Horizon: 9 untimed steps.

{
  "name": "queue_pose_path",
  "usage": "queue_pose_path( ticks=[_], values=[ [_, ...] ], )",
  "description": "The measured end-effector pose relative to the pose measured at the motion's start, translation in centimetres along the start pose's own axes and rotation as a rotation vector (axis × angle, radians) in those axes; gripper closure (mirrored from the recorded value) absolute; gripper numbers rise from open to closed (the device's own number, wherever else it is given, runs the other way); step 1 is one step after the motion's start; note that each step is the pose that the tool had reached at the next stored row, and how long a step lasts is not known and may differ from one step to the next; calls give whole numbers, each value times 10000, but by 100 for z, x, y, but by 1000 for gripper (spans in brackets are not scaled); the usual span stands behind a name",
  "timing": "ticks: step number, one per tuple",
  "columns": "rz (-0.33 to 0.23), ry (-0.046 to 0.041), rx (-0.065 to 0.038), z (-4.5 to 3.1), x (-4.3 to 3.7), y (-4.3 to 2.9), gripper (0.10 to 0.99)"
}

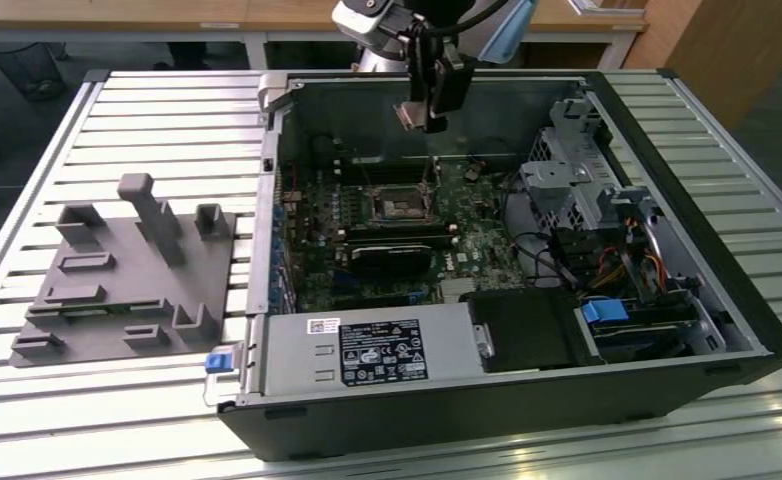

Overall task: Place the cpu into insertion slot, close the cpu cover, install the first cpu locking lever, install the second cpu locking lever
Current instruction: 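Place the cpu into insertion slot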

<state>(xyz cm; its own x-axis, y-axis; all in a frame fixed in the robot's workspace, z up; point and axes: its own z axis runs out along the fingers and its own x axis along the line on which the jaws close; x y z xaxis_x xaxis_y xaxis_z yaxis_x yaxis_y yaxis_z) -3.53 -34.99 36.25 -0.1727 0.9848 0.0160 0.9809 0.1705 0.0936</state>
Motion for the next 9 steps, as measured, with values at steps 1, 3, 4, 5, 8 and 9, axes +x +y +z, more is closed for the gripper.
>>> queue_pose_path(
  ticks=[1,3,4,5,8,9],
  values=[
    [3,-1,2,2,0,0,545],
    [5,1,4,7,0,-1,545],
    [6,1,5,9,-1,-1,545],
    [6,1,6,11,-1,-1,545],
    [7,2,6,18,-1,-2,545],
    [8,2,6,20,-1,-2,545]
  ],
)
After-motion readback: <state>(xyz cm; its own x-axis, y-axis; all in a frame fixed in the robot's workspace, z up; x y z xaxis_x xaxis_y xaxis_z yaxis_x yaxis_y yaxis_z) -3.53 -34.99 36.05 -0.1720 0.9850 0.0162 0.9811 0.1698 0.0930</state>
